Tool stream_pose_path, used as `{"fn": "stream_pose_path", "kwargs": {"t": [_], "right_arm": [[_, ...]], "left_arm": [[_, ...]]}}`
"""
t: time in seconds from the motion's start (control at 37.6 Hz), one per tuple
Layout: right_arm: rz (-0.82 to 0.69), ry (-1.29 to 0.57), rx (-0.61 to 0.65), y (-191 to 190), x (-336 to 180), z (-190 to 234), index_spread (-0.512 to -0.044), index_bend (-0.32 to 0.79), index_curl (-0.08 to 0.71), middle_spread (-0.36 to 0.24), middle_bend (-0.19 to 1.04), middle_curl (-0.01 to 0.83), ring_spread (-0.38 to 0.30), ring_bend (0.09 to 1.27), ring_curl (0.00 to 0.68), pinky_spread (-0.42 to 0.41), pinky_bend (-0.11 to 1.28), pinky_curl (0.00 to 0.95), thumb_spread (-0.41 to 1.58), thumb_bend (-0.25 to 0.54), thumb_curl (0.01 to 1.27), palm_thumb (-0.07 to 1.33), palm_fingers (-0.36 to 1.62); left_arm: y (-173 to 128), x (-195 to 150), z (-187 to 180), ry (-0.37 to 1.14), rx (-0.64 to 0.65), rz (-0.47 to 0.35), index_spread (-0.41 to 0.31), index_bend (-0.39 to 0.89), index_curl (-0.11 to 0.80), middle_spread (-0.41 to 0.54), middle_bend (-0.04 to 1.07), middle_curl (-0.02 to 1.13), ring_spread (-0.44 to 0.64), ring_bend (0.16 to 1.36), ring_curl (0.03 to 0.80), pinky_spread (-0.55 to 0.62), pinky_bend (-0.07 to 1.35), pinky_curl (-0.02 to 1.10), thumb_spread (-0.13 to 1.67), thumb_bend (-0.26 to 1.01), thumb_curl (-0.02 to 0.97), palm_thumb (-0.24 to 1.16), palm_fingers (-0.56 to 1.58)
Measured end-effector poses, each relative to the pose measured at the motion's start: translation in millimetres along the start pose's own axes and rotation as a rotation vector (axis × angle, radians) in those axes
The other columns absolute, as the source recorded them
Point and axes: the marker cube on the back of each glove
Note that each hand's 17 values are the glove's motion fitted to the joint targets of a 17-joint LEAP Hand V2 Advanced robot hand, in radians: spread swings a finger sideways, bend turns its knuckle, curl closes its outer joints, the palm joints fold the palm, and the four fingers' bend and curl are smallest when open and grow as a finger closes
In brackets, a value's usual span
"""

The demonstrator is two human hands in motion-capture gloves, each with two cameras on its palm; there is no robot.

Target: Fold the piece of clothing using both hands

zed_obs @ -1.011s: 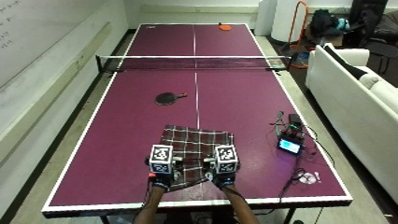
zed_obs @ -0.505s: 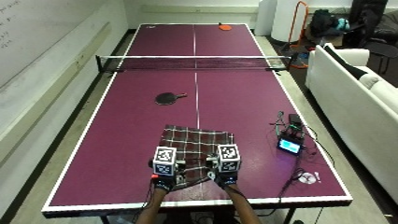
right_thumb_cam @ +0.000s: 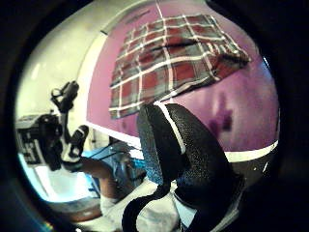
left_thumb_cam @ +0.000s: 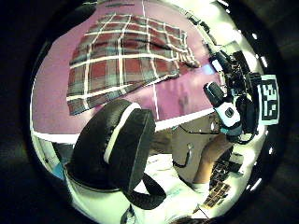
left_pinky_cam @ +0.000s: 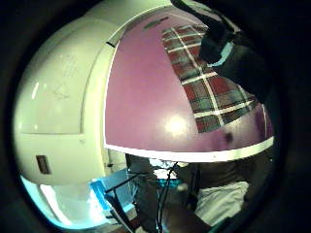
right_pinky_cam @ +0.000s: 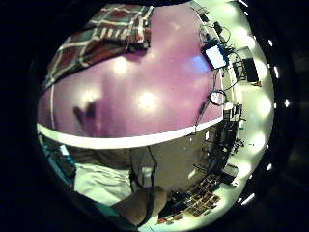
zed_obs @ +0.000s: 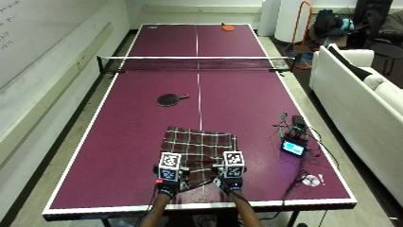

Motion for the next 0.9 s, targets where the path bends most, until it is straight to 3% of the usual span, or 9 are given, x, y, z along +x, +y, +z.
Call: {"fn": "stream_pose_path", "kwargs": {"t": [0.24,0.35,0.53,0.66,0.72,0.8,0.82,0.9], "right_arm": [[0.014,0.054,-0.106,4.3,-2.7,10.6,-0.357,0.13,0.251,-0.011,0.19,0.303,0.135,0.26,0.220,0.257,0.41,0.317,1.25,0.041,0.18,0.34,0.18],[0.053,0.069,-0.142,5.5,-1.1,12.2,-0.357,0.13,0.252,-0.007,0.19,0.309,0.141,0.25,0.225,0.259,0.43,0.326,1.25,0.030,0.19,0.35,0.17],[-0.015,0.037,-0.151,-11.2,1.3,31.6,-0.358,0.16,0.267,-0.004,0.19,0.316,0.146,0.22,0.224,0.258,0.44,0.336,1.26,0.025,0.21,0.40,0.15],[-0.044,-0.045,-0.026,-17.5,-0.4,35.0,-0.378,0.22,0.300,-0.038,0.19,0.319,0.132,0.20,0.219,0.253,0.41,0.327,1.27,0.023,0.22,0.43,0.22],[-0.053,-0.054,0.100,-23.8,0.4,31.2,-0.386,0.25,0.309,-0.076,0.22,0.329,0.092,0.23,0.225,0.243,0.34,0.307,1.30,0.039,0.22,0.47,0.36],[-0.060,-0.017,0.300,-34.8,5.7,21.6,-0.385,0.30,0.328,-0.119,0.23,0.335,0.036,0.23,0.225,0.230,0.29,0.286,1.32,0.064,0.23,0.53,0.52],[-0.060,0.004,0.338,-35.2,8.3,18.8,-0.376,0.37,0.354,-0.141,0.24,0.344,-0.008,0.28,0.248,0.203,0.27,0.286,1.32,0.090,0.24,0.58,0.73],[-0.085,0.032,0.396,-40.3,14.2,24.6,-0.361,0.37,0.353,-0.176,0.24,0.348,-0.076,0.33,0.255,0.152,0.22,0.263,1.31,0.102,0.25,0.63,0.94]], "left_arm": [[-17.7,1.6,50.8,-0.030,-0.134,-0.016,-0.090,0.11,0.213,0.019,0.17,0.30,0.10,0.65,0.316,0.21,0.51,0.36,1.12,-0.02,0.192,0.08,0.41],[-0.2,6.1,35.5,-0.039,-0.150,-0.028,-0.086,0.11,0.216,0.025,0.17,0.31,0.10,0.65,0.320,0.21,0.52,0.37,1.10,-0.02,0.200,0.07,0.39],[12.9,7.6,31.6,-0.053,-0.180,-0.043,-0.076,0.12,0.220,0.050,0.14,0.30,0.10,0.68,0.329,0.20,0.55,0.38,1.03,-0.04,0.212,0.02,0.34],[12.9,6.3,29.6,-0.056,-0.035,-0.060,-0.098,0.19,0.253,0.043,0.16,0.30,0.09,0.65,0.323,0.19,0.54,0.38,1.01,-0.02,0.221,0.02,0.38],[1.4,4.4,44.2,-0.065,0.025,-0.051,-0.123,0.25,0.280,-0.003,0.18,0.30,0.05,0.65,0.316,0.16,0.49,0.37,1.06,0.01,0.229,0.07,0.50],[-38.6,-6.5,88.2,-0.096,0.162,-0.055,-0.162,0.30,0.311,-0.076,0.19,0.31,-0.02,0.63,0.300,0.11,0.43,0.34,1.15,0.08,0.248,0.20,0.65],[-44.6,-9.1,95.6,-0.095,0.193,-0.054,-0.185,0.33,0.328,-0.111,0.20,0.31,-0.07,0.64,0.307,0.06,0.43,0.35,1.18,0.12,0.262,0.27,0.77],[-36.1,-12.6,88.8,-0.068,0.236,-0.038,-0.231,0.33,0.345,-0.174,0.21,0.32,-0.16,0.63,0.300,-0.02,0.38,0.33,1.22,0.17,0.277,0.37,0.95]]}}
